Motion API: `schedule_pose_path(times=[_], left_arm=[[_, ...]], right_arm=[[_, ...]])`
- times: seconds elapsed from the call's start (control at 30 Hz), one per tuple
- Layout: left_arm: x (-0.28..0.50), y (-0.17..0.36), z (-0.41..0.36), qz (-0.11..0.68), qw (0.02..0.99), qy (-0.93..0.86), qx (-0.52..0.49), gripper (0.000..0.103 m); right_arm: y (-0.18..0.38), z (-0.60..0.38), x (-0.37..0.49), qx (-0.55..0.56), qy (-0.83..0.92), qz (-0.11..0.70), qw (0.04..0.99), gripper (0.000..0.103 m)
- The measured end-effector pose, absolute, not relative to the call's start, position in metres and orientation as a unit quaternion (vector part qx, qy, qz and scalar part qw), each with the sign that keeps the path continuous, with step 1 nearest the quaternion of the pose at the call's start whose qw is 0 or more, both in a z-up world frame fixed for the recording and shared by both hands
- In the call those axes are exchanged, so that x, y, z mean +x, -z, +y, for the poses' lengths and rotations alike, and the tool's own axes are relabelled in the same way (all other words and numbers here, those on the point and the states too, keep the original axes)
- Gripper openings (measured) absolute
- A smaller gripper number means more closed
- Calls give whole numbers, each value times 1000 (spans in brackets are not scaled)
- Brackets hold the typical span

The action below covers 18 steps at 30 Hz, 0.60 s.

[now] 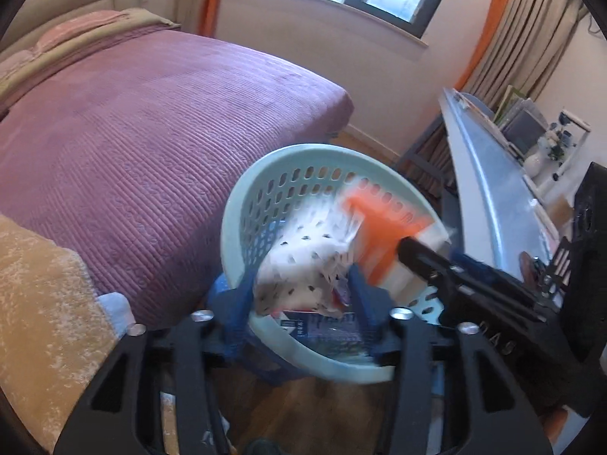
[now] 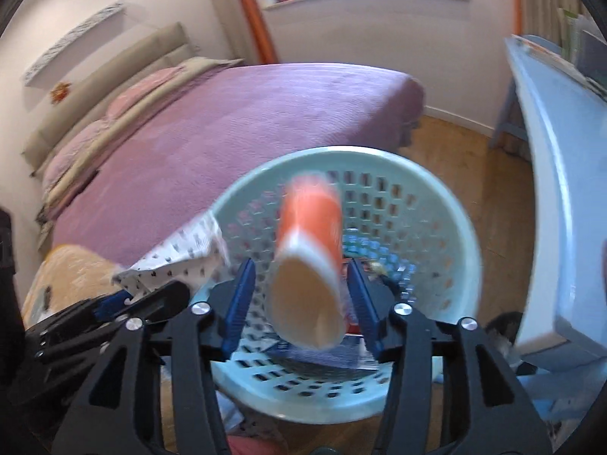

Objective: Collect trash
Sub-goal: 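Carry both items over the blue basket and open both grippers to drop them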

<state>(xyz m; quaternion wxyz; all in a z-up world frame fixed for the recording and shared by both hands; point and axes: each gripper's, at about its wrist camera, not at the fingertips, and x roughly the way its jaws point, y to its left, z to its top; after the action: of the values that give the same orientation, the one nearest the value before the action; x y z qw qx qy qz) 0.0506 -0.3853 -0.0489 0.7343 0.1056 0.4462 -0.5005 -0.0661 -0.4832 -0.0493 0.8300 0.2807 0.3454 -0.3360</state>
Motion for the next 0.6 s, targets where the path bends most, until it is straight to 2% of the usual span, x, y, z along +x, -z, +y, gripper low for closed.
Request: schedule_pose_path(times=[0.07,0.13,0.4,0.6], left_arm=[[50,49,-379,445,734,504,99,64],[49,42,-370,430,746,499,96,72],[29,-5,-292,358,804,467,88,80],[12,-27,-207,307,861,400,66,91]], right_arm=[[47,-485,-74,283,342,339,829,64],[41,-484,-81,275,355,332,829,64],[7,-440,-79,243,321,306,863,64],[-11,-370,-69,195,276,294,894,66]])
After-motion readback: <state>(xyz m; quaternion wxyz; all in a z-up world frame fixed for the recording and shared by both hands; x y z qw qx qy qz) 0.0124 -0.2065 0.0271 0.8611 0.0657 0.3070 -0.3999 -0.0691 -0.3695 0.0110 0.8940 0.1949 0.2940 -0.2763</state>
